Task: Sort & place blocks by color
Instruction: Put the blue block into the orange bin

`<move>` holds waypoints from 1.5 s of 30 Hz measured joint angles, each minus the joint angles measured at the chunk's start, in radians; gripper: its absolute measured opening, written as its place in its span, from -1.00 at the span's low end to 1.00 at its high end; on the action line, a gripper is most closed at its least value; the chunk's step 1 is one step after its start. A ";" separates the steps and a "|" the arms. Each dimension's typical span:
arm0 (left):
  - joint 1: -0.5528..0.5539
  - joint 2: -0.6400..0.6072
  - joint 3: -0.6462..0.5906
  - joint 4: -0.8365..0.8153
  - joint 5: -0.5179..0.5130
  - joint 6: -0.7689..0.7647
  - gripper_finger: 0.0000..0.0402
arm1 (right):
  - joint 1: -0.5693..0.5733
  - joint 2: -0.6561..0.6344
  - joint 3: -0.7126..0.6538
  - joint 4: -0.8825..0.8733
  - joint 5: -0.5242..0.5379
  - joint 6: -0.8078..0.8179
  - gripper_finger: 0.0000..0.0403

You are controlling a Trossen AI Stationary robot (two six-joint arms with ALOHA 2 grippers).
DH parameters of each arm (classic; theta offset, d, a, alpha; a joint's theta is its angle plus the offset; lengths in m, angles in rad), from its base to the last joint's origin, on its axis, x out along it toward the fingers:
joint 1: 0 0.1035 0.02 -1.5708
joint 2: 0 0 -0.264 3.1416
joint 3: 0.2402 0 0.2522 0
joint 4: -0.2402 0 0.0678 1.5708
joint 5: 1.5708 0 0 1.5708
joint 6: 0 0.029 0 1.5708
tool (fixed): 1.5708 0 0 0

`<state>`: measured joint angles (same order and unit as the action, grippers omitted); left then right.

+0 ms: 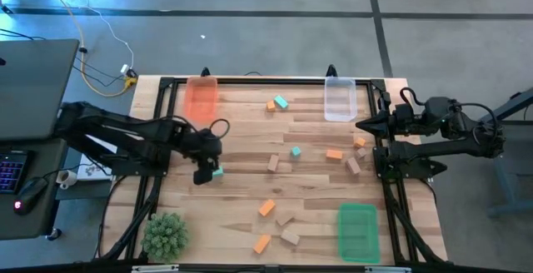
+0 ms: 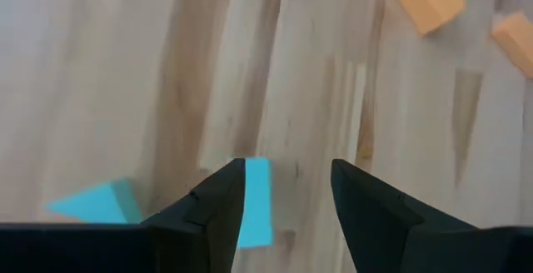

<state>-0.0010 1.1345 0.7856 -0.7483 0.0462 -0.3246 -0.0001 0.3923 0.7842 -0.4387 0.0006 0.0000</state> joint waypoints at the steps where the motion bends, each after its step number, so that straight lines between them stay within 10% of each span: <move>1: 0.000 0.018 0.000 -0.001 0.011 -0.015 -0.15 | 0.000 0.000 0.000 0.000 0.000 0.000 -1.00; 35: 0.000 0.411 0.000 -0.014 -0.002 -0.023 0.11 | 0.000 0.000 0.000 0.000 0.000 0.000 -1.00; 45: 0.001 0.457 0.001 -0.009 -0.009 -0.023 -0.43 | 0.000 0.000 0.000 0.000 0.000 0.000 -1.00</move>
<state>-0.0002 1.5913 0.7863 -0.7575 0.0374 -0.3478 0.0002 0.3923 0.7845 -0.4389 0.0006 -0.0002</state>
